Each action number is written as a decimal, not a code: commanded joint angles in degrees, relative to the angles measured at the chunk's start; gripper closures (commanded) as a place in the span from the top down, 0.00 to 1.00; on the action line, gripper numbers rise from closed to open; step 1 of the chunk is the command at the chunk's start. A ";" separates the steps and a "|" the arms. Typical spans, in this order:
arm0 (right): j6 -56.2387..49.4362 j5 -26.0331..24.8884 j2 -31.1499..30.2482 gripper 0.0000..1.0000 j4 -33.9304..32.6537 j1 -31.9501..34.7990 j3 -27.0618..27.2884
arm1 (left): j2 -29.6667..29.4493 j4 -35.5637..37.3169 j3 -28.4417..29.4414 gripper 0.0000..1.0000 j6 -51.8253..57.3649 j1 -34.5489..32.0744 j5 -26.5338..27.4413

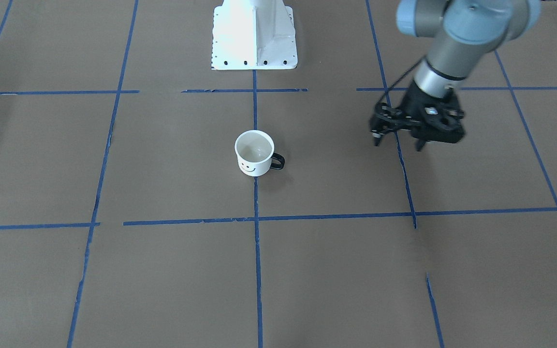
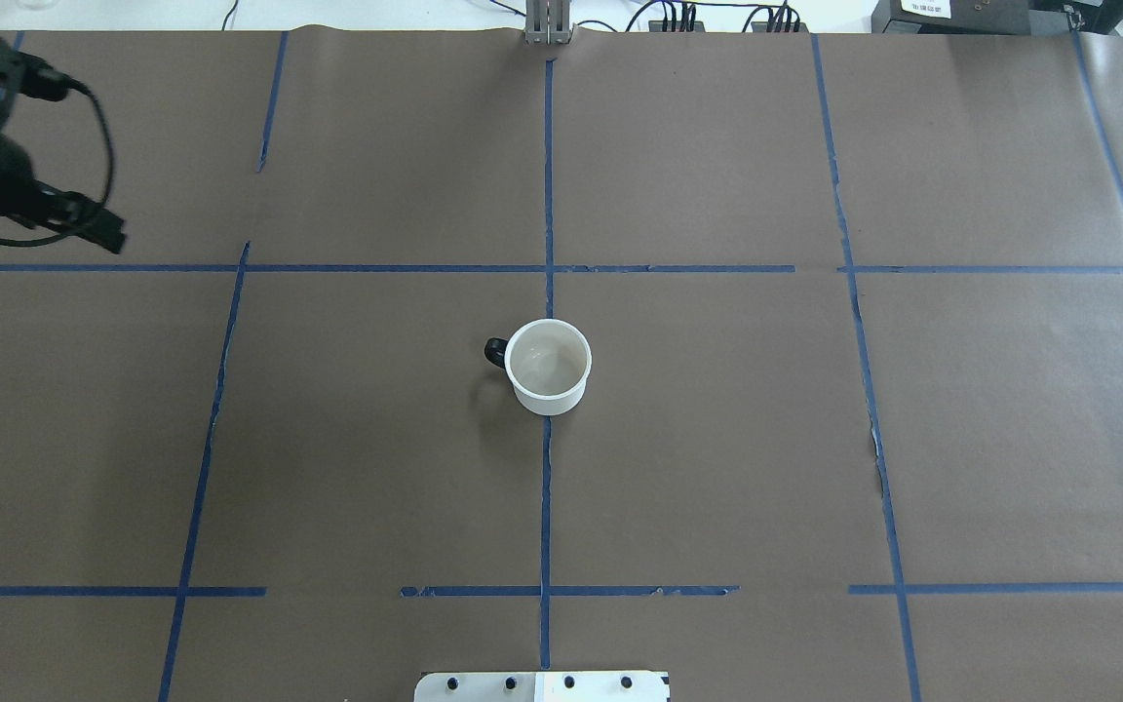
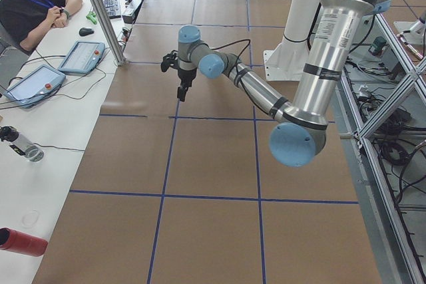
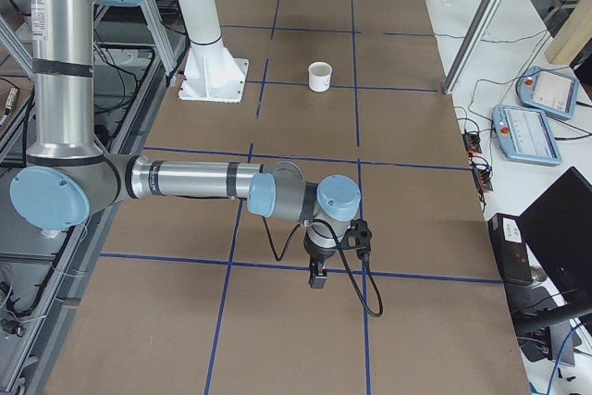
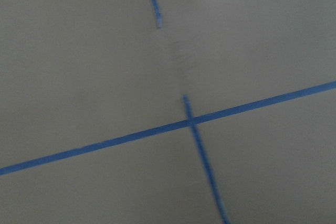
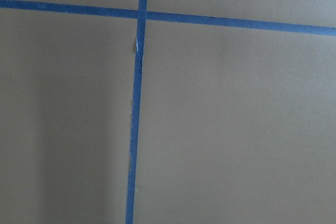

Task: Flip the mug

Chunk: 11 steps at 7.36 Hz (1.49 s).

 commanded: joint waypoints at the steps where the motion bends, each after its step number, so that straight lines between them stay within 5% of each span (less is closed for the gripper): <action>1: 0.00 0.00 0.00 1.00 0.00 0.00 0.00 | 9.59 -0.80 6.33 1.00 19.53 -11.40 -5.03; 3: 0.00 0.00 0.00 1.00 0.00 0.00 0.00 | 13.31 -0.55 11.34 1.00 35.88 -21.77 -10.07; 11: 0.00 0.00 0.00 1.00 0.00 0.00 0.00 | 12.71 -0.55 13.03 1.00 30.59 -23.05 -10.87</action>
